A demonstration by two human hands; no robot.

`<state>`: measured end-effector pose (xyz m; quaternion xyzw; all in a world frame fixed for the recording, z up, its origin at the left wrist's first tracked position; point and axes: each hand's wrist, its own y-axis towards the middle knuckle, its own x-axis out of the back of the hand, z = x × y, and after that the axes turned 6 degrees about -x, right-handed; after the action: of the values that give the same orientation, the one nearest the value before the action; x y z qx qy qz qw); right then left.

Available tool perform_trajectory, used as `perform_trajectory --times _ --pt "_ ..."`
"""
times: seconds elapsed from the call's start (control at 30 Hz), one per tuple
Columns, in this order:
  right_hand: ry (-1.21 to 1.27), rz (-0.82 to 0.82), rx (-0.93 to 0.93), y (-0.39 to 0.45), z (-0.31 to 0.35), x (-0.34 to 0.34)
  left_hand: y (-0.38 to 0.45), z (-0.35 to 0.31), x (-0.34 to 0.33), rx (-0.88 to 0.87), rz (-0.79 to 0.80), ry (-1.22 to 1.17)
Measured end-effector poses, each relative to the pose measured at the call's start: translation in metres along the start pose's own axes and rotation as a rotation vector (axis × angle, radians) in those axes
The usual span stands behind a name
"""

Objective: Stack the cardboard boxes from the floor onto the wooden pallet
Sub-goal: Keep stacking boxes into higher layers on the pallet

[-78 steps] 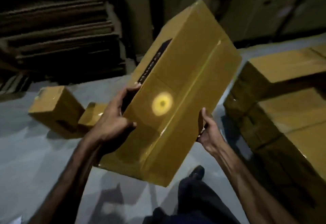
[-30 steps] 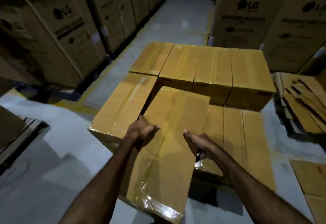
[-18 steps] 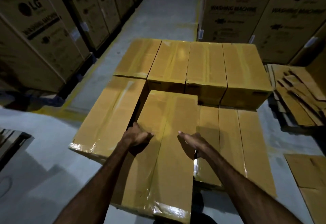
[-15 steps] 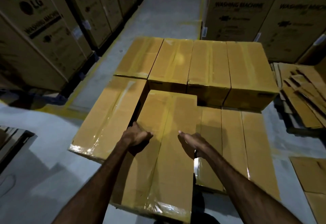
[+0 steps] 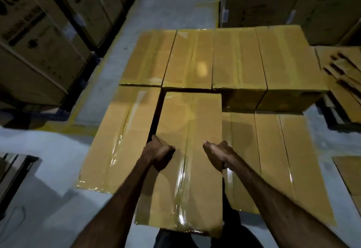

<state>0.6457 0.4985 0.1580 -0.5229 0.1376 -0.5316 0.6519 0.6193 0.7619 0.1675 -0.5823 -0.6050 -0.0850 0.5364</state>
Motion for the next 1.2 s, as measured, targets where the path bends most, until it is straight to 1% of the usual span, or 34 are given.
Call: perform_trajectory --times 0.13,0.23,0.43,0.63,0.8,1.03,1.2 --pt "0.089 0.017 -0.046 0.002 0.003 -0.014 0.017 0.007 0.008 -0.059 0.053 -0.018" --pt "0.1 0.036 -0.054 0.009 0.005 -0.026 0.034 0.012 0.011 -0.056 0.054 -0.027" --pt "0.133 -0.024 -0.048 0.02 0.016 -0.033 0.05 0.016 0.007 -0.044 0.064 -0.136" --pt "0.102 -0.064 -0.011 0.034 0.031 -0.026 0.055 0.012 0.006 -0.031 0.058 -0.194" --pt "0.121 -0.01 -0.005 0.046 0.036 -0.027 0.062 0.014 -0.001 -0.035 0.031 -0.161" --pt "0.155 -0.007 -0.031 0.057 0.036 -0.032 0.07 0.018 -0.006 -0.004 0.006 -0.187" --pt "0.169 -0.006 -0.011 0.062 0.028 -0.033 0.071 0.017 -0.015 -0.026 -0.007 -0.151"
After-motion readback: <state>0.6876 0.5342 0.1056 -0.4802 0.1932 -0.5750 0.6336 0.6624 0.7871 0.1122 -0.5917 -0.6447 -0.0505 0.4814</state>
